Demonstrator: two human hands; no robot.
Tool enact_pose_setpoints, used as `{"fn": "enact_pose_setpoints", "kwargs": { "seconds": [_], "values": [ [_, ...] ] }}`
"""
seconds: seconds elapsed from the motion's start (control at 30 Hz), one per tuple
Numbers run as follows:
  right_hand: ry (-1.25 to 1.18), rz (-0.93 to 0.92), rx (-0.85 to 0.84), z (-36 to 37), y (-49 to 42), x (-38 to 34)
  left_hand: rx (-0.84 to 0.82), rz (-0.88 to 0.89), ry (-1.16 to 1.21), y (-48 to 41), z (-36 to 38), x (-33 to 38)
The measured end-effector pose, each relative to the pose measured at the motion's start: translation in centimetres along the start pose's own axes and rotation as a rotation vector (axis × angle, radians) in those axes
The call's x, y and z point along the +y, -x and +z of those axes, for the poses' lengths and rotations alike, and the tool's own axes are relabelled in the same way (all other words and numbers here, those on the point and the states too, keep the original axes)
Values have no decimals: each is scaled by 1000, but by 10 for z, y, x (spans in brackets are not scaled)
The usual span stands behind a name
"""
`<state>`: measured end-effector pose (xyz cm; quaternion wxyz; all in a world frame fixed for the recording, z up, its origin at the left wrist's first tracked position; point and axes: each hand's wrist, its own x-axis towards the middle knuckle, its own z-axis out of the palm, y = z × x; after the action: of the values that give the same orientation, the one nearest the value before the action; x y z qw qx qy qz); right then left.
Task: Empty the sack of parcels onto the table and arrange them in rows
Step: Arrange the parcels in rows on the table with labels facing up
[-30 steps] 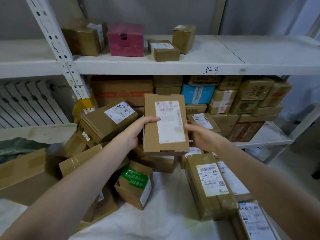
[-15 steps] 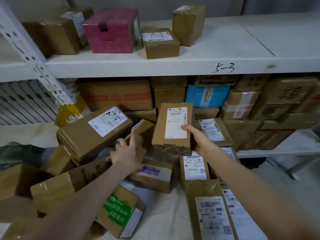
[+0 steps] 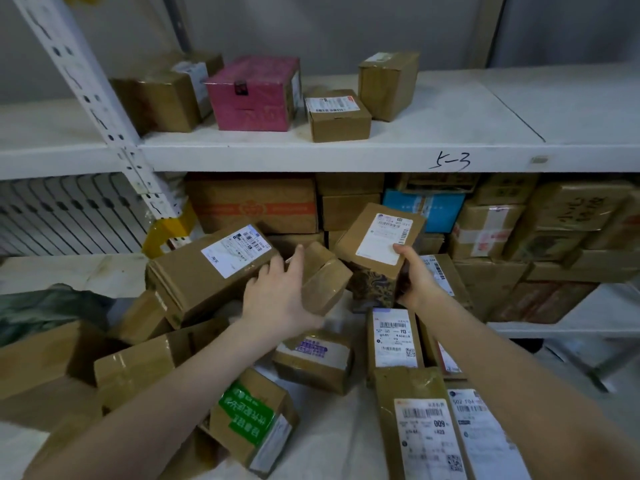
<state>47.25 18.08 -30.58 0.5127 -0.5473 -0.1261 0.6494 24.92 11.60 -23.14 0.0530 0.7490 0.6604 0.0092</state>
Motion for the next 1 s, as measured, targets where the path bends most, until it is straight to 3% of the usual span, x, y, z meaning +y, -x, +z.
{"fn": "enact_pose_setpoints", "kwargs": {
  "seconds": [0.17,0.4,0.6,0.77,1.0],
  "values": [
    [-13,12,-6,-3,22,5,102,147,54,35,11,2],
    [-73,-12,24,-10,65,22,43,364,-19,106,35,-16],
    [-12,-46,25,-7,112,46,94,79,61,159,65,-1],
    [-23,-57,49,-12,133,60,-9,58,86,180,86,28],
    [-46,-50,42,-25,140,62,-166,-14,84,184,126,7]
  ]
}}
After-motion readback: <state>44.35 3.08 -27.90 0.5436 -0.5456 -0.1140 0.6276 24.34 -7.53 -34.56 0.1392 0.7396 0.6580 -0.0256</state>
